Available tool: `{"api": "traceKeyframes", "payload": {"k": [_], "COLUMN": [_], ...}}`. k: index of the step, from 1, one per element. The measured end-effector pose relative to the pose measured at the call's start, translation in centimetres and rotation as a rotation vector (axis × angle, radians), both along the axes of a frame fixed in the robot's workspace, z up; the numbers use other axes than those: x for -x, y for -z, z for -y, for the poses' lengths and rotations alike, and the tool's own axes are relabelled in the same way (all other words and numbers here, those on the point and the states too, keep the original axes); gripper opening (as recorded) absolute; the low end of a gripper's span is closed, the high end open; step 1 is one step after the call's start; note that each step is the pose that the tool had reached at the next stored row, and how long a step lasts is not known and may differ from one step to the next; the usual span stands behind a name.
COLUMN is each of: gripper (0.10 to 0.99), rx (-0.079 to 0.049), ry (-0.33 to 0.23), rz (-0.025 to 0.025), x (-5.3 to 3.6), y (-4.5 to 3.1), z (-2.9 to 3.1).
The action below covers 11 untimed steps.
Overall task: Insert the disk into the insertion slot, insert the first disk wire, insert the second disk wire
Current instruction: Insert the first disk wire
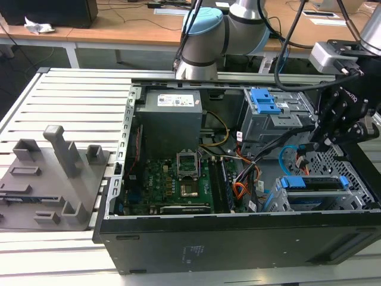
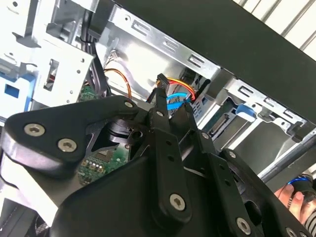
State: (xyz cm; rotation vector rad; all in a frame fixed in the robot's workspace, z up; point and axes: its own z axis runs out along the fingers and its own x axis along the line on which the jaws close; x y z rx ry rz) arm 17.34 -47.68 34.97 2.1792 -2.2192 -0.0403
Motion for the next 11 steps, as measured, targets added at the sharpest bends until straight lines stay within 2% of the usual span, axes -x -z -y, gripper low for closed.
{"api": "traceKeyframes", "payload": {"k": [5,8,11], "gripper": [0.302,0.302,0.302], "rx": [0.001,0.002,0.002], "ry": [0.000,0.000,0.000], "rz": [0.0000,0.0007,0.0023], "x": [0.02,0.34,0.45], "y": [0.24,0.24,-0.41], "z": [-0.04,-0.03,-0.03]}}
